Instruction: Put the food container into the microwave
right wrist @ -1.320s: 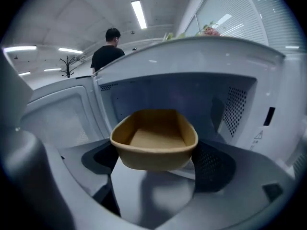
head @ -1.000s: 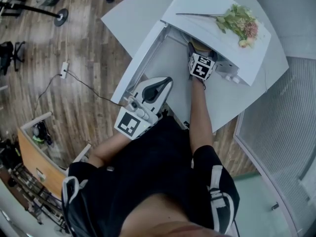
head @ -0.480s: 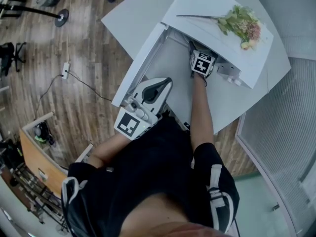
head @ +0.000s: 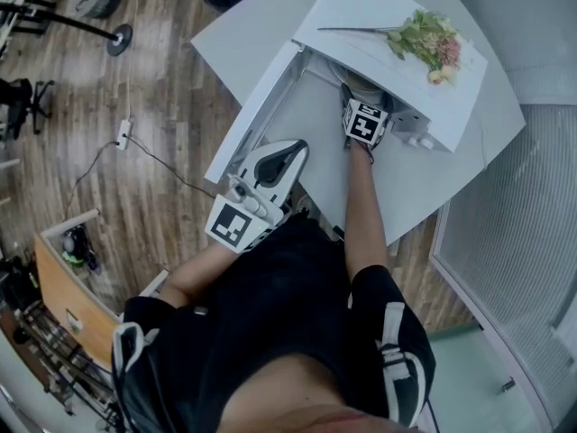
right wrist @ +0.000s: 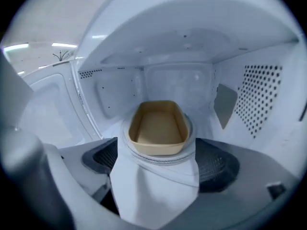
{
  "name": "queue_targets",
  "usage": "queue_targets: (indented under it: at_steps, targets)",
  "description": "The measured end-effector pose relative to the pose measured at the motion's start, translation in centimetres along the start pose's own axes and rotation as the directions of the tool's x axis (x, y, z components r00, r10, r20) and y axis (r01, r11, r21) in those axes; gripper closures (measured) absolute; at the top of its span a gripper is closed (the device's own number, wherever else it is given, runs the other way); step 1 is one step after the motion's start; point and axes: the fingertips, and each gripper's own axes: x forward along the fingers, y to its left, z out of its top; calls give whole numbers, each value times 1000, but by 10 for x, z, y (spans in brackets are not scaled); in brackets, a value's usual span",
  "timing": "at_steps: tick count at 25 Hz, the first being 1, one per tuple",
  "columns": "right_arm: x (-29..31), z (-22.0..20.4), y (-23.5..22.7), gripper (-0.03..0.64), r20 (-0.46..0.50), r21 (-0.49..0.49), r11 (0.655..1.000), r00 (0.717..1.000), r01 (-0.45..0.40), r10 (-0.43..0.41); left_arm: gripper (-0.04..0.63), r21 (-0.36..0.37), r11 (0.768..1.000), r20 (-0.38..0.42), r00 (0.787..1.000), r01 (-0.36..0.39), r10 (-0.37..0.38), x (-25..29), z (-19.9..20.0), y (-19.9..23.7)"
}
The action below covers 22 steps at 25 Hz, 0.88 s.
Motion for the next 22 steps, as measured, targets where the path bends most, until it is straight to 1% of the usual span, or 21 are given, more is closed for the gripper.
queue_targets:
  at_steps: [2,6,7,8,9,11,13,15,19,22]
  targets:
    - [-32,0,5,124,28,-7,1000,999,-17,17,572,12,1000,15,1000,-14,14,-14,8,-16]
    - [-118,-1,24,129,113,-6,996,989,-93,93,572,56,998,68,997,-36,32,-46,26,-55]
    - [-143,-2,28,145,139,-3,994,984,-108,107,572,64,997,69,997,-51,46,-56,28,-64]
    - [-169,-3,31,195,169,0,993,979,-120,118,572,66,995,66,996,-68,64,-66,29,-72]
    - [-195,-2,33,262,203,0,992,971,-129,127,572,66,994,66,995,-81,77,-75,31,-81]
    - [-245,-1,37,331,273,-13,989,951,-145,143,572,72,993,70,994,-91,86,-90,37,-97]
    - [-287,-3,43,378,316,-36,986,934,-162,165,572,83,992,72,994,-92,86,-102,40,-110]
    - [-321,-9,48,423,337,-45,982,923,-183,188,572,87,992,78,993,-90,83,-113,43,-118]
    - [-377,-18,55,530,372,-27,978,906,-208,203,572,89,994,85,994,-71,63,-128,48,-123]
    - [-408,-21,62,566,387,-17,978,901,-207,198,572,83,995,76,996,-59,53,-138,45,-119]
